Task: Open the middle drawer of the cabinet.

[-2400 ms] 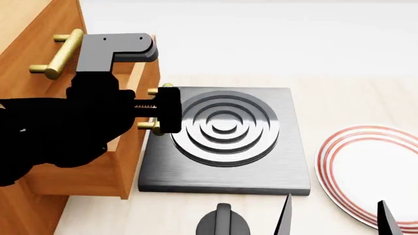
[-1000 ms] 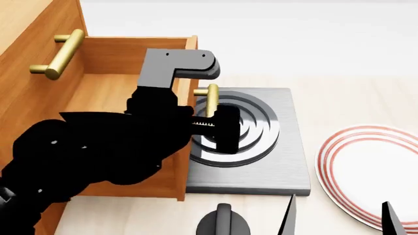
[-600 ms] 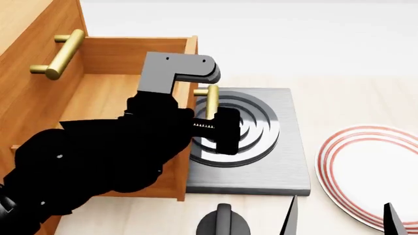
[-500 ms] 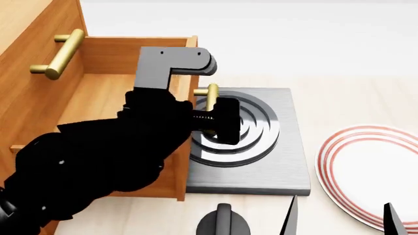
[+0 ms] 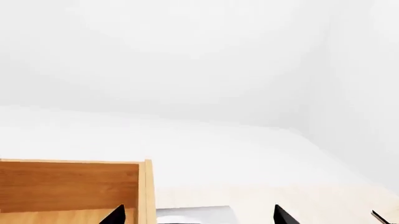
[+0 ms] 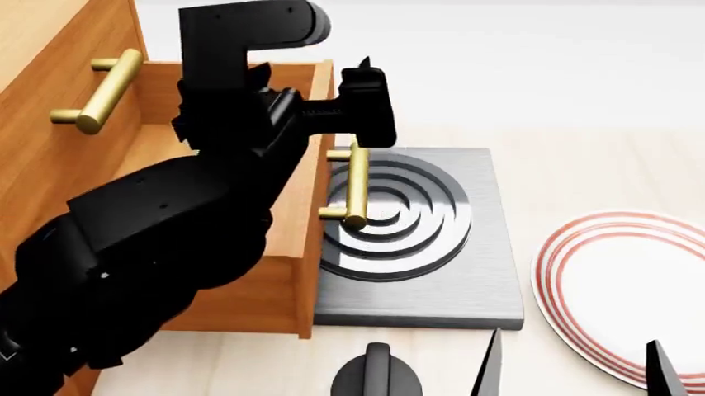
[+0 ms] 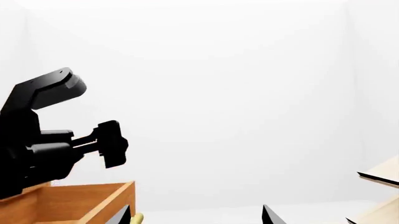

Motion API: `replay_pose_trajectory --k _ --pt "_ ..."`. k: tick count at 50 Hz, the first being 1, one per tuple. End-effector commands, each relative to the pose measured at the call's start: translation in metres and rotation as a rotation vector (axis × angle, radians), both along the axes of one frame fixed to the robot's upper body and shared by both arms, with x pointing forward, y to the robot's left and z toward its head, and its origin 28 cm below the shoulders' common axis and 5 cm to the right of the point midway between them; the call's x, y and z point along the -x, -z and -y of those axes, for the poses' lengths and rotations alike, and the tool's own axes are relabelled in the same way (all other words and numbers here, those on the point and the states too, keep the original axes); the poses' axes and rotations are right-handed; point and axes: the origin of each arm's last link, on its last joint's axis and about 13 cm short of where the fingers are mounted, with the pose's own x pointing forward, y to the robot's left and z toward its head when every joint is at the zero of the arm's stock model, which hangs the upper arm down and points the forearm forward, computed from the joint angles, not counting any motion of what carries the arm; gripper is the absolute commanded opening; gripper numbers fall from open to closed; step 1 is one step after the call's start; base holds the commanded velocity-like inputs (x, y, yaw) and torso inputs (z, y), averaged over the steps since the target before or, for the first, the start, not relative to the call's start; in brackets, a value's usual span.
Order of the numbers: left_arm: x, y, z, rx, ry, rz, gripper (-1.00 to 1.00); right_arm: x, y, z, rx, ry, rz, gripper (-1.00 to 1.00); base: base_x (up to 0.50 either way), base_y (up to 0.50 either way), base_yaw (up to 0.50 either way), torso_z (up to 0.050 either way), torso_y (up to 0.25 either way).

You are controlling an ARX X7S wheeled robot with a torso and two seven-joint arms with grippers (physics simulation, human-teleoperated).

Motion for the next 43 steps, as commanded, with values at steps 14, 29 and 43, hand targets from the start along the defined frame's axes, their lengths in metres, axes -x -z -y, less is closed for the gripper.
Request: replay_pose_trajectory --k 14,29,43 --pt "0.062 -0.015 -0.038 0.008 0.131 0.480 1.00 0.000 0.001 -0.001 0.003 0.001 -0.004 1.00 0.00 0.00 0.00 0.000 0.000" --pt "0.120 -0.002 -0.040 -0.054 0.153 0.696 1.00 -0.001 0.002 -0.002 0.007 -0.004 -0.007 1.00 0.00 0.00 0.00 0.000 0.000" --pt "0.120 0.020 -0.067 -0.023 0.038 0.699 1.00 -0.001 0.002 -0.003 0.010 -0.006 -0.009 1.00 0.00 0.00 0.00 0.000 0.000"
